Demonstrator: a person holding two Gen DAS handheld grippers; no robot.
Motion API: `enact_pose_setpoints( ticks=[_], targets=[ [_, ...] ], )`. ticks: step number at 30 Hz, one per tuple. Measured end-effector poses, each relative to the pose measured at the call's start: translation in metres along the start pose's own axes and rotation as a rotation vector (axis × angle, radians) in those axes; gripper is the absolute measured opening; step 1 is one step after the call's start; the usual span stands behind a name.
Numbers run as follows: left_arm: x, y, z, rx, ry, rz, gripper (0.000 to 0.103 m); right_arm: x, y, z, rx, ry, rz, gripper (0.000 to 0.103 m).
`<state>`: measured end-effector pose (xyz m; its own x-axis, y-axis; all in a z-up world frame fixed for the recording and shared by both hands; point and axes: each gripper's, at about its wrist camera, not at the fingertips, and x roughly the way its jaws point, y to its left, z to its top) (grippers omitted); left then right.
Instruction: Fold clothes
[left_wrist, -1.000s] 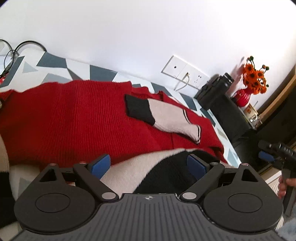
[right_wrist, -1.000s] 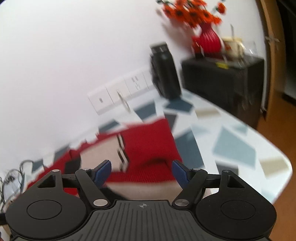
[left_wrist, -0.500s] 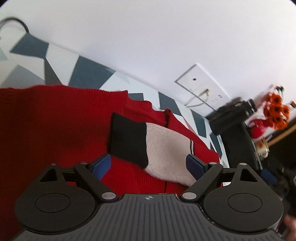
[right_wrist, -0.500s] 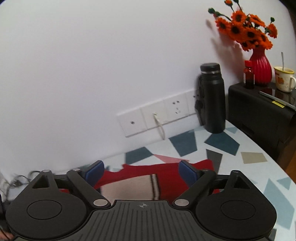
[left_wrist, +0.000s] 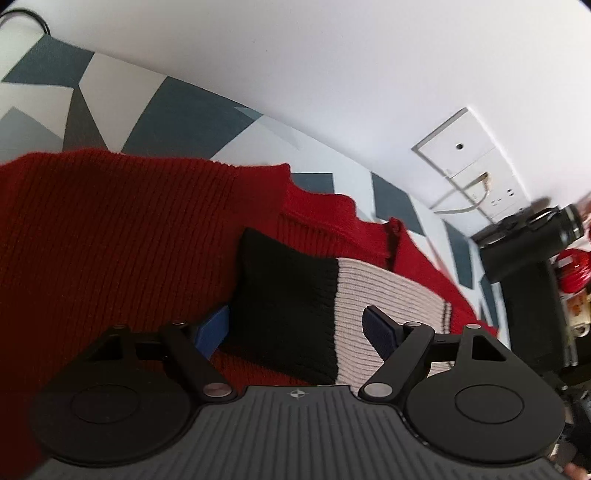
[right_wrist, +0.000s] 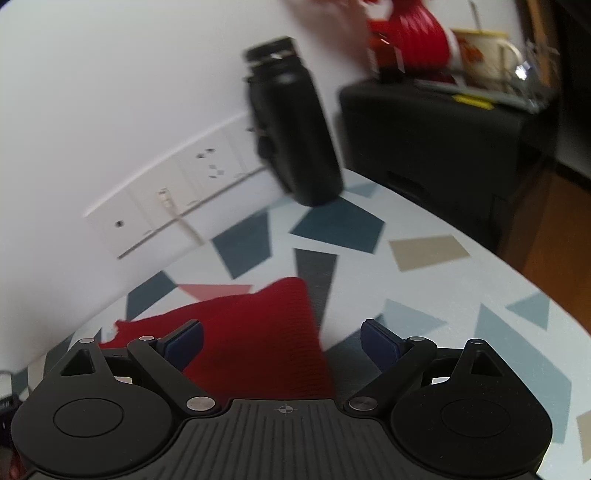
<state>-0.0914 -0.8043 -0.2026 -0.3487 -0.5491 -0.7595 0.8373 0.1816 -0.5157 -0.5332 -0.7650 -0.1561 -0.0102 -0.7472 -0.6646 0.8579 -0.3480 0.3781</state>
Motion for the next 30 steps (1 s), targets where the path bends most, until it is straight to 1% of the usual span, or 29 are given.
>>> enact_pose_setpoints(
  ticks=[2,3,4,5,6,8,11,13,18,20,23,26,28,30],
  targets=[
    [0.001,-0.004,-0.001,0.030,-0.013,0.021,0.082,0.004,-0.006,0.002,0.013,0.002,-0.001,0.090],
    [0.001,-0.007,-0.003,0.056,-0.022,0.035,0.080,0.004,-0.008,0.002,0.020,0.003,-0.001,0.090],
    [0.002,-0.010,-0.005,0.083,-0.031,0.048,0.043,0.004,-0.011,0.002,0.029,0.005,-0.006,0.090],
    [0.001,-0.013,-0.006,0.115,-0.028,0.056,0.014,0.004,-0.013,0.002,0.038,0.006,-0.012,0.090],
    [0.004,-0.013,-0.006,0.117,0.005,0.028,0.015,0.004,-0.015,0.001,0.046,0.008,-0.017,0.090],
    [-0.001,-0.011,-0.008,0.092,-0.004,0.000,0.014,0.002,-0.018,-0.002,0.059,0.012,-0.022,0.090],
    [-0.025,-0.016,-0.012,0.136,-0.064,-0.038,0.014,0.000,-0.017,-0.005,0.067,0.017,-0.016,0.090],
    [-0.044,-0.017,-0.012,0.146,-0.104,-0.061,0.014,-0.002,-0.013,-0.006,0.063,0.018,-0.007,0.090],
    [-0.080,-0.006,-0.011,0.114,-0.164,-0.102,0.013,-0.007,0.006,-0.003,0.045,0.008,0.040,0.090],
    [-0.087,0.004,-0.016,0.112,-0.188,-0.060,0.013,-0.007,0.013,-0.001,0.038,0.009,0.059,0.090],
    [-0.087,0.032,-0.024,0.037,-0.179,0.011,0.013,-0.006,0.023,0.000,0.023,0.019,0.082,0.090],
    [-0.081,0.045,-0.036,0.031,-0.170,0.068,0.013,-0.001,0.028,-0.002,0.014,0.039,0.086,0.090],
    [-0.079,0.044,-0.042,0.059,-0.171,0.089,0.014,0.002,0.029,-0.005,0.013,0.052,0.083,0.090],
    [-0.079,0.042,-0.041,0.067,-0.183,0.093,0.014,0.006,0.028,-0.007,0.019,0.064,0.077,0.090]
  ],
)
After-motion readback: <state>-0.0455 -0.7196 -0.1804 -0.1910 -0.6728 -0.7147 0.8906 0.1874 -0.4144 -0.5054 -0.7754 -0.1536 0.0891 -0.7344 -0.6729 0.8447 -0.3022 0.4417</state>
